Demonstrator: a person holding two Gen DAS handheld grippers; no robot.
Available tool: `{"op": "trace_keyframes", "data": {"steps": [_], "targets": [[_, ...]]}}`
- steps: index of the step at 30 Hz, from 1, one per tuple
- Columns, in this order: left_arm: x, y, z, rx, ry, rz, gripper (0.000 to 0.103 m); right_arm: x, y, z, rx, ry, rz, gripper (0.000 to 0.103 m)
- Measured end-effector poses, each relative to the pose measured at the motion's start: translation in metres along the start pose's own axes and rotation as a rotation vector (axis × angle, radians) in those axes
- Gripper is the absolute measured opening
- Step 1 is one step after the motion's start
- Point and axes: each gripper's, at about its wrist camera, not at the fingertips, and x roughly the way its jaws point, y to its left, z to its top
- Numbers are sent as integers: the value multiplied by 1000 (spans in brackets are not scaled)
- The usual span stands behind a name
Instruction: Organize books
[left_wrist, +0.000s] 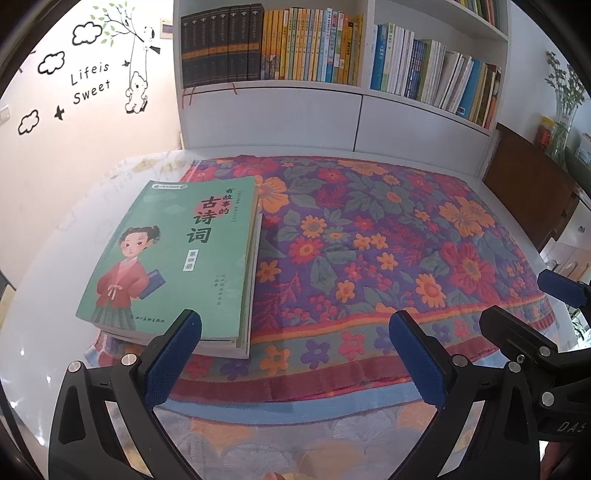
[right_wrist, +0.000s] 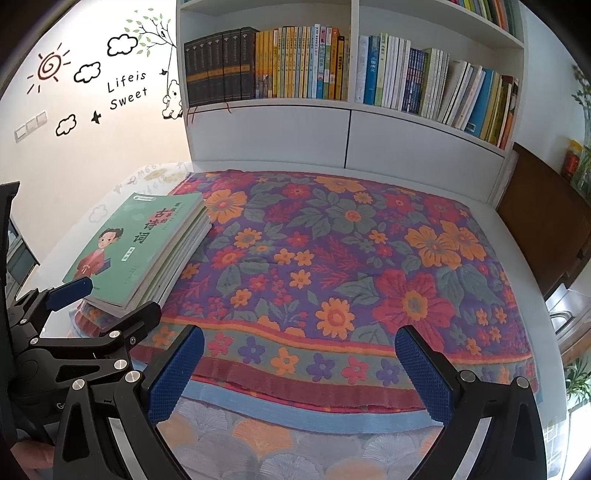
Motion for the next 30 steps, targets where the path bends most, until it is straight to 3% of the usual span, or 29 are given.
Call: {"op": "trace_keyframes", "data": {"steps": [30], "targets": [[5, -1, -2, 0, 18, 21, 102, 6, -1, -5, 14, 11, 8, 103]]}}
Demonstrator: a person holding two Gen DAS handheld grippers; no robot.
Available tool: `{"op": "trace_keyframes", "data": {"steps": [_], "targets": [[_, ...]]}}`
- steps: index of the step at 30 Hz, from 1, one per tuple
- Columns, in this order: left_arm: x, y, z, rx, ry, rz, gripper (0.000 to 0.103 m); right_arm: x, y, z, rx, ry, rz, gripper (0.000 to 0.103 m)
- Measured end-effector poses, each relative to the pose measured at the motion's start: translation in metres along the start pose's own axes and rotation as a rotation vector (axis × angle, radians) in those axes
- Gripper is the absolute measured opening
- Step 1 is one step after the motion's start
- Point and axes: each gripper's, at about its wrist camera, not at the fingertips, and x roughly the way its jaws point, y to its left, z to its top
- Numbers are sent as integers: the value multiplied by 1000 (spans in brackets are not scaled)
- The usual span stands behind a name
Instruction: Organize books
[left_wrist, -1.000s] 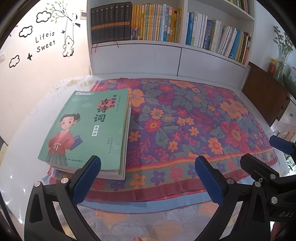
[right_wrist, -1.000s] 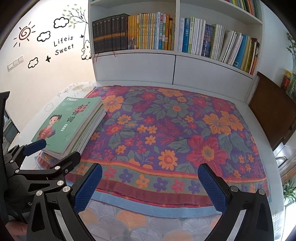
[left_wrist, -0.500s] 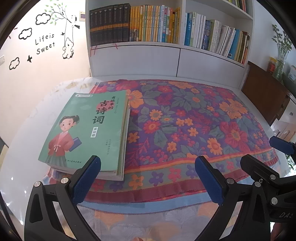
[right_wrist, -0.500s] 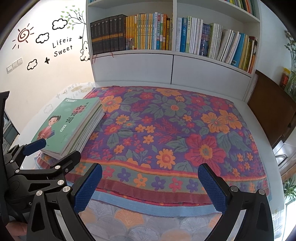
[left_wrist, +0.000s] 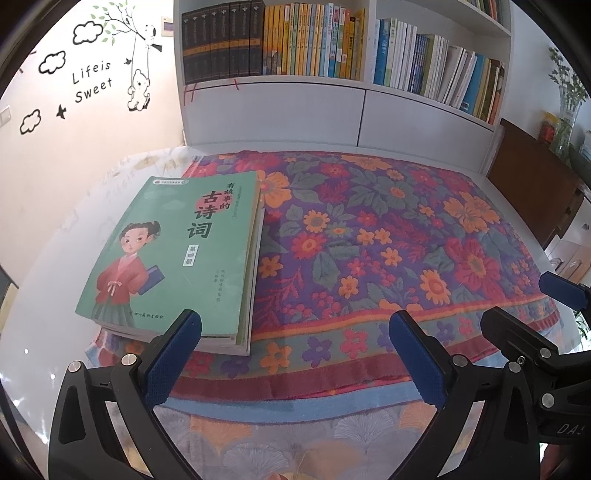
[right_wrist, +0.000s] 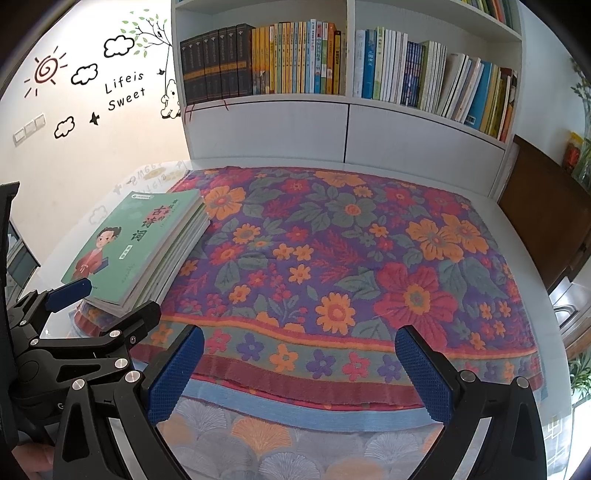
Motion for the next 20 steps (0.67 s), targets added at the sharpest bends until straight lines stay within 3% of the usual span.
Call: {"op": "trace_keyframes", "data": {"steps": [20], "targets": [[8, -9, 0, 35, -12, 68, 102, 15, -6, -4, 10, 27, 11, 103]]}}
